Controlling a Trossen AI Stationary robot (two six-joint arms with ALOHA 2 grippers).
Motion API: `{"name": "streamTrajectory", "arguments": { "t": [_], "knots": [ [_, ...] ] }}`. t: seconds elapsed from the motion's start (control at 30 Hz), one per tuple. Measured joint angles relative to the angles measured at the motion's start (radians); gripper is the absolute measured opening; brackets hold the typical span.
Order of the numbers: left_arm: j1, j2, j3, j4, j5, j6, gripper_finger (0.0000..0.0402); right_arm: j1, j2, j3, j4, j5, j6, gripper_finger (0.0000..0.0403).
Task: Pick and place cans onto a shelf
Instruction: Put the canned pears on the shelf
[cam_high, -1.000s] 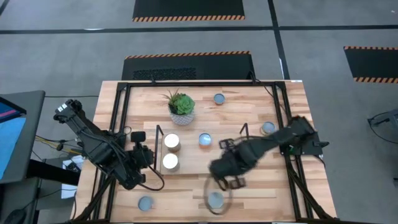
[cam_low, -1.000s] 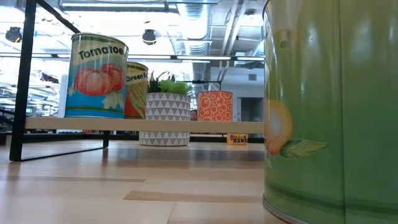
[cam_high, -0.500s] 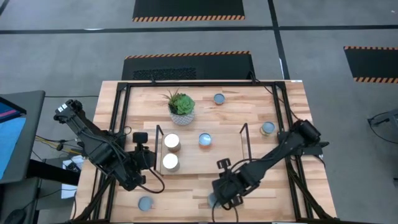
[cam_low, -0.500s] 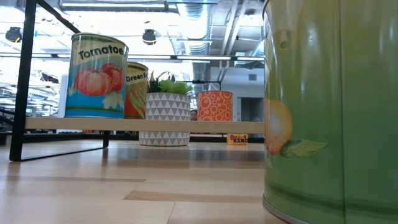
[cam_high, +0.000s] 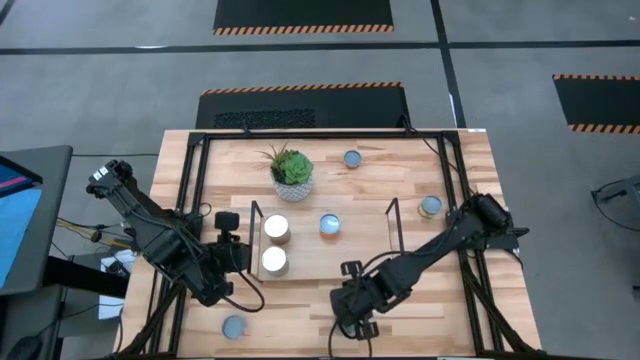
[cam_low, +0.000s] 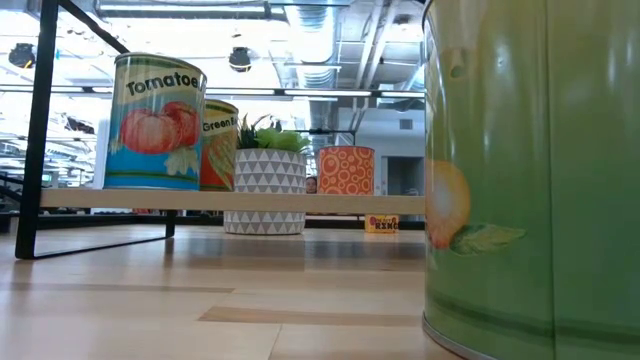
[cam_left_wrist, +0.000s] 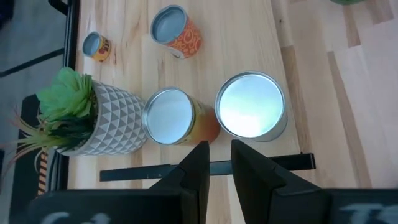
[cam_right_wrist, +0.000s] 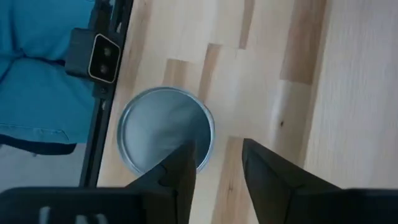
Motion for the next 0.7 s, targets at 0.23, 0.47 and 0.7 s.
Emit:
{"name": "streamTrajectory", "arguments": {
  "t": [0.23,0.47,0.7],
  "knots": [
    [0.0,0.0,0.0,0.002,0.0,0.013,0.0057,0.01,0.01,0.0,0.01,0.006,0.006,0.0169],
    [0.0,0.0,0.0,0.002,0.0,0.013,0.0057,0.009,0.01,-0.038,0.018,0.008,0.042,0.0163],
    [0.0,0.0,0.0,0.002,0.0,0.013,0.0057,0.009,0.01,-0.05,0.045,0.008,0.043,0.0164]
  ]
}}
